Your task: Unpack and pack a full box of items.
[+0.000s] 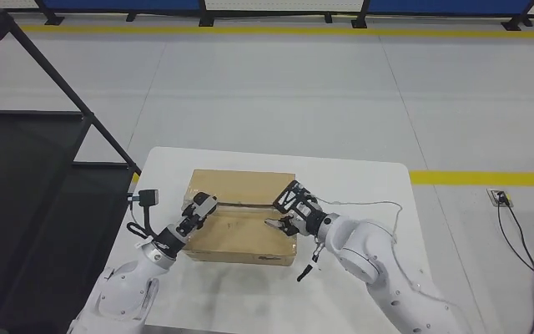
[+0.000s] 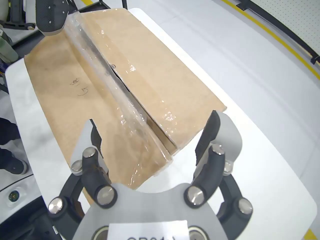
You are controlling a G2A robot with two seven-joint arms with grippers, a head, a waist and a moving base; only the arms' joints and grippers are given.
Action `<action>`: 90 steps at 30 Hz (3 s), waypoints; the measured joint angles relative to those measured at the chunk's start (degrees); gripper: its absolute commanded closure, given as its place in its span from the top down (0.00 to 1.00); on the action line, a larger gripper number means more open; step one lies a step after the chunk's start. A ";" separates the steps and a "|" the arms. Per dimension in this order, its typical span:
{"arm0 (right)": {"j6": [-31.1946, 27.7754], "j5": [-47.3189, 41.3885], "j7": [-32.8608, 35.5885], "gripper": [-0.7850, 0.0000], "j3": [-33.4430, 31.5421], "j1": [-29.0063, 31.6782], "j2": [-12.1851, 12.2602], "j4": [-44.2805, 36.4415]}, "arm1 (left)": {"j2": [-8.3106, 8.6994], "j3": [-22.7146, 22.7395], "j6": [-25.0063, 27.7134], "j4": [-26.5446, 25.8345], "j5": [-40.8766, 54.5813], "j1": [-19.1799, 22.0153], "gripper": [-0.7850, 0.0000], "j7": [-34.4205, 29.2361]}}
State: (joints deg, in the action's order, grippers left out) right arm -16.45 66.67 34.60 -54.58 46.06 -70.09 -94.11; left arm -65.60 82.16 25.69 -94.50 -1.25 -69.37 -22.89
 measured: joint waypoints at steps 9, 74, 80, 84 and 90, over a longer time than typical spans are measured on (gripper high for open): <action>-3.12 4.91 3.00 0.00 0.48 0.45 0.15 -2.36 | -0.09 -0.10 -0.39 0.49 0.11 0.69 1.00 0.43; -7.80 23.00 10.44 0.00 6.34 -4.77 -3.04 -7.08 | 1.05 1.72 -3.90 13.13 10.26 8.29 1.00 -16.17; -8.61 23.85 10.85 0.00 6.57 -4.84 -3.40 -6.94 | 1.04 0.76 -4.37 12.44 10.28 8.55 1.00 -16.45; -8.91 24.18 11.40 0.00 6.46 -4.68 -3.60 -6.86 | 0.88 -0.47 -5.03 12.20 9.98 9.10 1.00 -15.77; -10.00 24.12 13.24 0.00 6.74 -4.93 -4.03 -6.48 | 0.59 -2.43 -5.65 13.28 9.46 10.37 1.00 -14.86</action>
State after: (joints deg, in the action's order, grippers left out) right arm -26.44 90.79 47.84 -47.84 41.13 -74.12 -100.59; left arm -65.01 79.73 20.03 -81.22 8.20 -59.00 -37.75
